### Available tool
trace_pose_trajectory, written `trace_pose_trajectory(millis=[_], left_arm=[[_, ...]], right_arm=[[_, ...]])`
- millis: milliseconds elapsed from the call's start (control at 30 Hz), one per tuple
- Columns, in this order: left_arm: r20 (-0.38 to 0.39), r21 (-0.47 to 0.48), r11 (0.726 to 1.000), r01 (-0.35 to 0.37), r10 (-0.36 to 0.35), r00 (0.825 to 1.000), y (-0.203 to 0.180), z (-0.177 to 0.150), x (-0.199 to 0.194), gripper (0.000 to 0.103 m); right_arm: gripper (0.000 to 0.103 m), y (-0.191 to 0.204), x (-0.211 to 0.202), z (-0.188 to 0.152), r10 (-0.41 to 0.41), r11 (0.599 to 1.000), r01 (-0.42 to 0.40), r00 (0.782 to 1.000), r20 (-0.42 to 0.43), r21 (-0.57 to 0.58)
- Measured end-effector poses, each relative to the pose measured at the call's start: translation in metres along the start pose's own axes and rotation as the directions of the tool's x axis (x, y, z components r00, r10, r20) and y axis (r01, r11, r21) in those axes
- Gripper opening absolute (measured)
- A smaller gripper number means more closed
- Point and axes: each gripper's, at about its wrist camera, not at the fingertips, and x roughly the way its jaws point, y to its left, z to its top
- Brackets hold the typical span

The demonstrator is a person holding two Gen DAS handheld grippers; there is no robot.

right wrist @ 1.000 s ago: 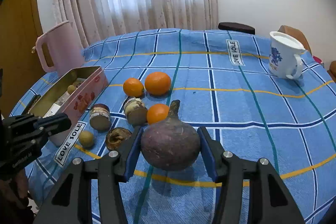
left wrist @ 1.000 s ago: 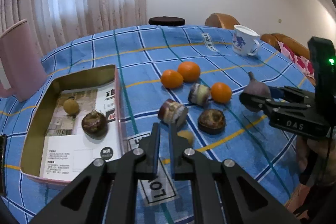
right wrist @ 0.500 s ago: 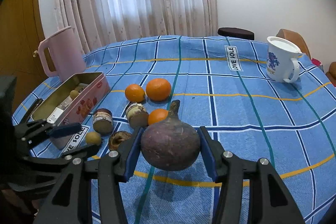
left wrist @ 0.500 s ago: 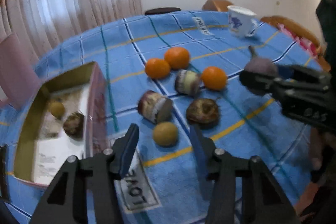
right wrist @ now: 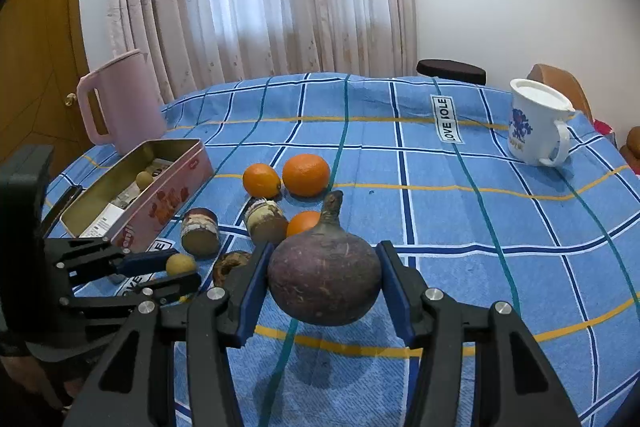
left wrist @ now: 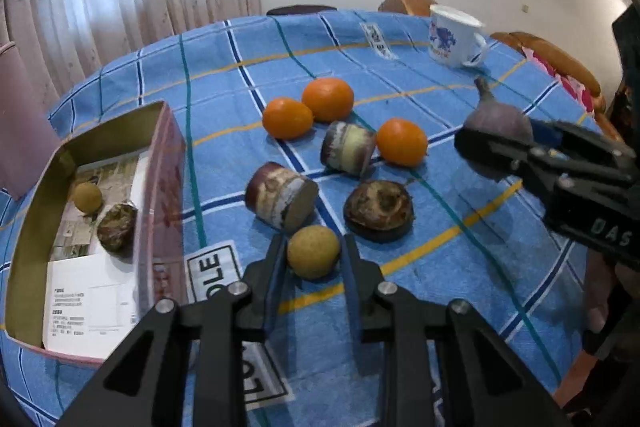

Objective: Organize fruits
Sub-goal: 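Grasp another kiwi with the left gripper while the right lifts the purple fruit, then release the kiwi into the tin with the left gripper while the right drops the purple fruit in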

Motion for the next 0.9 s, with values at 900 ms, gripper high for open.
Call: trace_pose_trajectory(millis=[900], left_arm=[[0.146,-0.227,0.945,-0.233,0.27,0.952,0.144,0.004,-0.06,0.028]], right_arm=[[0.055,0.143,0.029,0.071,0.244,0.943,-0.23,0.969,0.031,-0.241]])
